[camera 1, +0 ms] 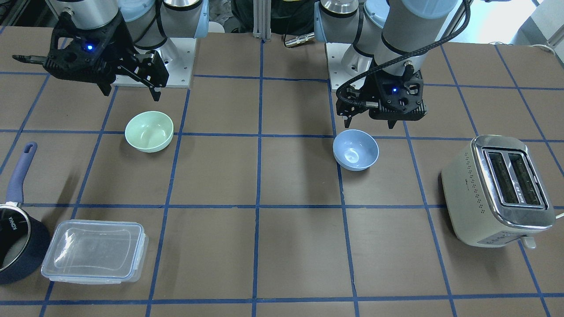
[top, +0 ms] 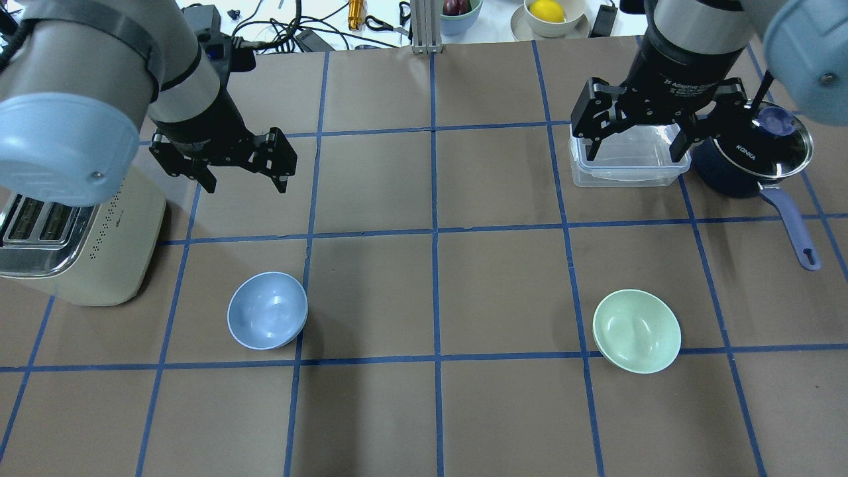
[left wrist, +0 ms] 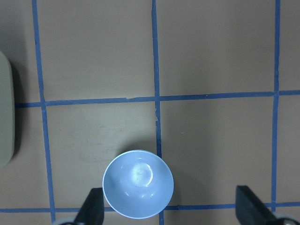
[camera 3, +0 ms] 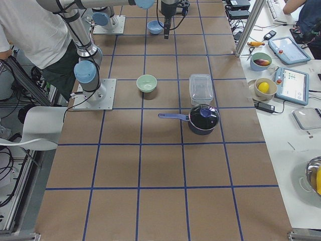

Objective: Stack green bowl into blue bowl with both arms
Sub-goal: 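Lower the left gripper onto the rim of the light blue bowl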

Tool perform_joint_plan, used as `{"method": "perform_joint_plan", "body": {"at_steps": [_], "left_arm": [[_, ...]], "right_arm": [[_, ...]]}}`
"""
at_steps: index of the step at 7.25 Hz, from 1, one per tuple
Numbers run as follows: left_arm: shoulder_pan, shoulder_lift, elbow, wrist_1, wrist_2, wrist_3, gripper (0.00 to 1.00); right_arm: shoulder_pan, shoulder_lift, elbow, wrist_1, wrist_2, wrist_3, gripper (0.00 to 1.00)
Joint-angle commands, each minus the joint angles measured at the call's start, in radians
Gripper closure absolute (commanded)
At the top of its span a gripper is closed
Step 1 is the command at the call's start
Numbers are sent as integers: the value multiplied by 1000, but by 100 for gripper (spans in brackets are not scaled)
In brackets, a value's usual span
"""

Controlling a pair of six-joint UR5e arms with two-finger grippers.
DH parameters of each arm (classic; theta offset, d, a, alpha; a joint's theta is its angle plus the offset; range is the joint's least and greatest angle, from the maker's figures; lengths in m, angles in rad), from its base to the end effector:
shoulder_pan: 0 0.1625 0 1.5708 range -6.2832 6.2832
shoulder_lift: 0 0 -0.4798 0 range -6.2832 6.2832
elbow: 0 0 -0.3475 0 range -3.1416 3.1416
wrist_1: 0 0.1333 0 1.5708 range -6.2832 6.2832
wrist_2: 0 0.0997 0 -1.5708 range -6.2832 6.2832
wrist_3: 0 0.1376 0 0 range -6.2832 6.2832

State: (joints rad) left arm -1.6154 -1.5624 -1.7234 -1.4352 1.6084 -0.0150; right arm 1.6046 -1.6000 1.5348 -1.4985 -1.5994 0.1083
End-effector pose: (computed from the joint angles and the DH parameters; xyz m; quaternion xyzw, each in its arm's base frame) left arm -0.1475 -0.4322 0.4540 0.0149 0.9997 0.0037 0.0189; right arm 0.1439 -0.4269 0.5265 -0.0372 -0.9992 -0.0025 0.0145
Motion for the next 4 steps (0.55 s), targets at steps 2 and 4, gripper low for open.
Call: {"method": "perform_joint_plan", "body": {"at_steps": [2, 4], "left_arm": [[-12, -19, -432, 503, 8, -16, 0], [-14, -59, -669, 812, -13, -35, 0]], "right_arm": [[-6, 86, -97, -13, 19, -73, 0], [-15, 91, -75, 4, 18, -175, 0]]}}
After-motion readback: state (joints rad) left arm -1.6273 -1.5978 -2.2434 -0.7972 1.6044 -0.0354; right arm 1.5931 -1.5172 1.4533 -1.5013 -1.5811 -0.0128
